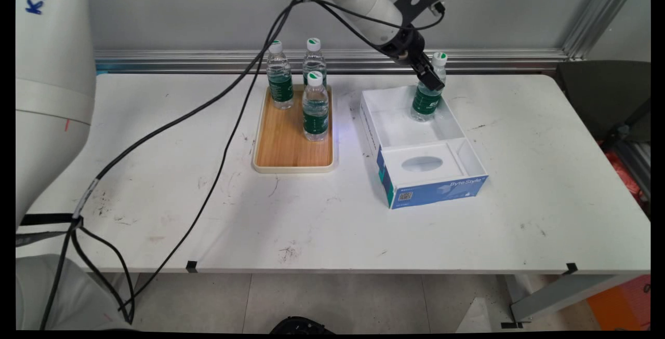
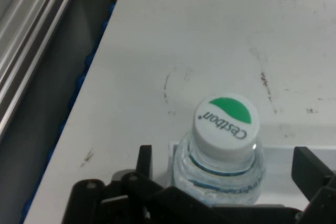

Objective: Pick up the green bottle from the white box, then place the picked object on the tray

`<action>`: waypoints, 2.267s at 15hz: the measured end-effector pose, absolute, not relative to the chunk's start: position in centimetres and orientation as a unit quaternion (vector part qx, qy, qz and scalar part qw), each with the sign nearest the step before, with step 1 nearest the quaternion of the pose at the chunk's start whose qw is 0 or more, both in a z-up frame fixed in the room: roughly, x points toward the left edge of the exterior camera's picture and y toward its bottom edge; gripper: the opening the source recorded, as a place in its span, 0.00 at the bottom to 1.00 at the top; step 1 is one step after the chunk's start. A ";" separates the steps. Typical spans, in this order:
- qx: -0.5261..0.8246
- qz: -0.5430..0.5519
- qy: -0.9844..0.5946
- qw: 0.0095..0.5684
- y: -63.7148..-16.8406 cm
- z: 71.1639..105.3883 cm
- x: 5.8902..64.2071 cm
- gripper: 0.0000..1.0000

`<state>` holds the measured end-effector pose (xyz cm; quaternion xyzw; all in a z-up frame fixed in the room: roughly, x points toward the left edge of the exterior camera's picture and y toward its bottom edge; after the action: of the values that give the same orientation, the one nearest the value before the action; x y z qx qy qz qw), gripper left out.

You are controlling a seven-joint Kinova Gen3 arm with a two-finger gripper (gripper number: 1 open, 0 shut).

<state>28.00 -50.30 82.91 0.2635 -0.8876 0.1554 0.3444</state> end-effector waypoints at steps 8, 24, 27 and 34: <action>0.265 0.151 -0.888 0.343 -50.7 81.4 27.2 0.00; 0.244 0.155 -0.891 0.351 -43.4 91.3 31.7 0.00; 0.235 0.154 -0.894 0.349 -39.9 92.9 34.0 0.00; 0.227 0.145 -0.900 0.343 -33.1 93.5 38.9 0.00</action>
<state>38.87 -33.07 93.49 0.2268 -0.9001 0.1449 0.3426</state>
